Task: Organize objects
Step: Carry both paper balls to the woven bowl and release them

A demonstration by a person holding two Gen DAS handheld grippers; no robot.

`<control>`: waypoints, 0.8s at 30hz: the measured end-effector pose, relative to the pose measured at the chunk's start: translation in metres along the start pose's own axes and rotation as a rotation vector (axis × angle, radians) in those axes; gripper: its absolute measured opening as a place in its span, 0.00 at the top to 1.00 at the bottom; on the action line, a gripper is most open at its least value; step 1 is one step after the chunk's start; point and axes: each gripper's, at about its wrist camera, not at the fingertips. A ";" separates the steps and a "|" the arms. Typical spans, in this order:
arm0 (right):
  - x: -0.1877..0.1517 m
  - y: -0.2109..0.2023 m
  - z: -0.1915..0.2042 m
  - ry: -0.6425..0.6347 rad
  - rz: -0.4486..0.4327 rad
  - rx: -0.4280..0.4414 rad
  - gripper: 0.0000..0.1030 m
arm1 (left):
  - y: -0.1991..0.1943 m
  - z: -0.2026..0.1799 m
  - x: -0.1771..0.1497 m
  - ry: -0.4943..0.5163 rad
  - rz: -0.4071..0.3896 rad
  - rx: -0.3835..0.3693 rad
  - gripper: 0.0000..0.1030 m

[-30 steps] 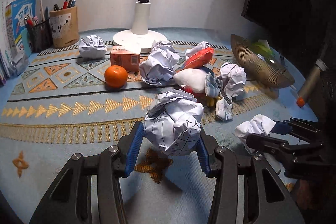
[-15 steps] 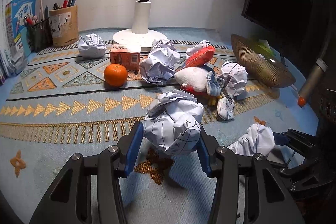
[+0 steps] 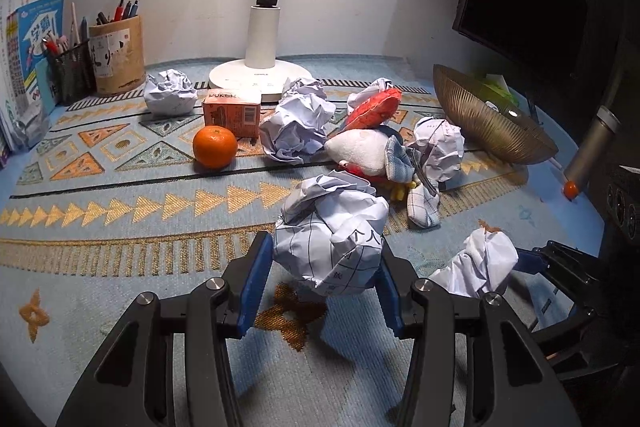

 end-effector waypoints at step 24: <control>0.085 -0.182 -0.130 0.275 -0.415 -0.230 0.47 | -0.025 -0.111 0.124 0.073 -0.135 -0.154 0.55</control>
Point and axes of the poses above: each gripper's, at about its wrist camera, not at the fingertips, and y roughly the way its jaws point, z to its left, x to its top
